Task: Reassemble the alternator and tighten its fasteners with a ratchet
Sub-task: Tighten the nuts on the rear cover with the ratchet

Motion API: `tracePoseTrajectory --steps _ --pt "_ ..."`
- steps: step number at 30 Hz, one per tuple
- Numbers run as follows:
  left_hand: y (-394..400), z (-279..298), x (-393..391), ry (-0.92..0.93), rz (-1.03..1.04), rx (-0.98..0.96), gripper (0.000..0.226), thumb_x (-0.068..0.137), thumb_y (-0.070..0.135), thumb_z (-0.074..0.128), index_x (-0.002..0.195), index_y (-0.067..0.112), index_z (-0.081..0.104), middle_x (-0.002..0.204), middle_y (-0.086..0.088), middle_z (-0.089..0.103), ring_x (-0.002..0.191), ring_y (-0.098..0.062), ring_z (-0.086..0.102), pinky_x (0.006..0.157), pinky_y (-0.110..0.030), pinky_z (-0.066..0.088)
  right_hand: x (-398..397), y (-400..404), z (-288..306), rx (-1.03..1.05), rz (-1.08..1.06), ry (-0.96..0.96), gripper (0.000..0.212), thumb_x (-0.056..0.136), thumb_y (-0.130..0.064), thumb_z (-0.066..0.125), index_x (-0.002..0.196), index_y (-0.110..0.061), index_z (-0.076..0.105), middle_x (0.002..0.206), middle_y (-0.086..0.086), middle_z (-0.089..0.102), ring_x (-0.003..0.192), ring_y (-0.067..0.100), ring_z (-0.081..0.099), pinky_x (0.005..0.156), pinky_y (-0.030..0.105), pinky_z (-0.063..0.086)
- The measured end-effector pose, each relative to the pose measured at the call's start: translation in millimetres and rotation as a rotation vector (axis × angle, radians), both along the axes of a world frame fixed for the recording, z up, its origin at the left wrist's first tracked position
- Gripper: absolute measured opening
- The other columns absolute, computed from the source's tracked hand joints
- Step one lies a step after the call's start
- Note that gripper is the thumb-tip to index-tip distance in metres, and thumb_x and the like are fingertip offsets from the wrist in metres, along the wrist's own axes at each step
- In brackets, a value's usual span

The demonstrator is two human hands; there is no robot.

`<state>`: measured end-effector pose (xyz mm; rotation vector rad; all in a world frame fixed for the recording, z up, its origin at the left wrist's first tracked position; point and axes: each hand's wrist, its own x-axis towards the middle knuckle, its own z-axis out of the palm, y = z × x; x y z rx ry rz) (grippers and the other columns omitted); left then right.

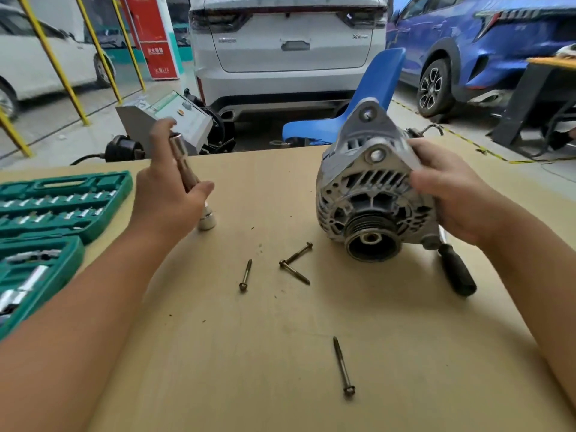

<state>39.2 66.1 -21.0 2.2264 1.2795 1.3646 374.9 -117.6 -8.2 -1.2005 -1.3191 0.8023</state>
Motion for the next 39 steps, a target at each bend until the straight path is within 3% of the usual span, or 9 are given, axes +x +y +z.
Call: tracePoseTrajectory --steps 4,7,11,18,24,30,34,36,39 --pt "11 -8 -18 -0.065 0.150 -0.099 0.089 0.085 0.014 0.079 0.145 0.043 0.021 0.098 -0.009 0.067 0.082 -0.034 0.066 0.078 -0.048 0.055 -9 -2 0 -0.009 -0.068 -0.212 0.099 0.049 -0.029 0.094 0.137 -0.036 0.049 0.125 -0.008 0.068 0.110 0.017 0.071 0.081 0.031 0.060" --pt "16 -17 -22 -0.073 0.138 -0.214 0.054 0.085 0.015 0.078 0.115 0.032 0.036 0.085 0.002 0.063 0.081 -0.027 0.064 0.076 -0.039 0.044 -19 -4 3 0.064 -0.159 -0.270 0.093 0.044 -0.036 0.096 0.128 -0.039 0.056 0.115 -0.019 0.068 0.100 0.003 0.070 0.073 0.018 0.057" --pt "16 -25 -22 -0.101 0.159 -0.214 0.049 0.085 0.019 0.079 0.098 0.036 0.034 0.083 0.000 0.064 0.072 -0.010 0.058 0.067 -0.032 0.042 -28 -9 5 0.118 -0.200 -0.339 0.091 0.043 -0.038 0.094 0.126 -0.036 0.057 0.111 -0.025 0.067 0.099 -0.006 0.066 0.073 0.005 0.049" --pt "16 -28 -16 -0.241 0.084 -0.271 0.020 0.103 0.028 0.056 0.114 0.033 0.040 0.083 -0.003 0.070 0.078 -0.019 0.071 0.066 -0.035 0.054 -36 -12 7 0.191 -0.234 -0.367 0.090 0.041 -0.039 0.093 0.123 -0.045 0.057 0.110 -0.030 0.067 0.099 -0.012 0.062 0.072 0.001 0.045" --pt "22 -29 -15 0.250 0.235 -0.224 0.016 0.106 0.029 0.047 0.110 0.013 0.048 0.080 -0.006 0.052 0.065 -0.018 0.044 0.063 -0.039 0.036 -45 -14 2 0.256 -0.270 -0.461 0.100 0.039 -0.044 0.094 0.129 -0.047 0.050 0.117 -0.026 0.062 0.111 -0.004 0.059 0.080 0.007 0.047" --pt "14 -24 -16 0.593 0.315 -0.292 0.015 0.096 0.031 0.061 0.099 0.018 0.068 0.086 -0.004 0.060 0.070 -0.020 0.052 0.060 -0.034 0.043 -62 -12 6 0.378 -0.271 -0.791 0.111 0.048 -0.053 0.091 0.143 -0.015 0.049 0.132 -0.005 0.058 0.120 0.016 0.055 0.098 0.027 0.046" --pt "4 -13 -15 0.657 0.400 -0.247 0.040 0.095 0.057 0.055 0.115 0.024 0.067 0.114 -0.009 0.066 0.105 -0.033 0.057 0.084 -0.046 0.051 -60 -13 7 0.407 -0.290 -0.835 0.110 0.048 -0.047 0.094 0.142 -0.009 0.051 0.130 -0.001 0.059 0.116 0.012 0.054 0.097 0.010 0.038" --pt "-5 -4 -8 0.550 0.361 -0.082 0.047 0.095 0.060 0.055 0.122 0.023 0.067 0.119 -0.010 0.066 0.113 -0.037 0.055 0.088 -0.049 0.048 -56 -13 7 0.420 -0.304 -0.843 0.110 0.048 -0.043 0.097 0.142 -0.008 0.051 0.128 0.000 0.059 0.113 0.008 0.053 0.095 0.004 0.034" --pt "-31 5 15 0.116 -0.071 -0.061 0.039 0.094 0.050 0.065 0.122 0.023 0.069 0.108 0.000 0.071 0.089 -0.018 0.067 0.075 -0.034 0.052 -52 -12 8 0.437 -0.340 -0.870 0.109 0.046 -0.038 0.099 0.139 -0.003 0.053 0.126 0.004 0.062 0.111 0.008 0.053 0.096 0.003 0.034"
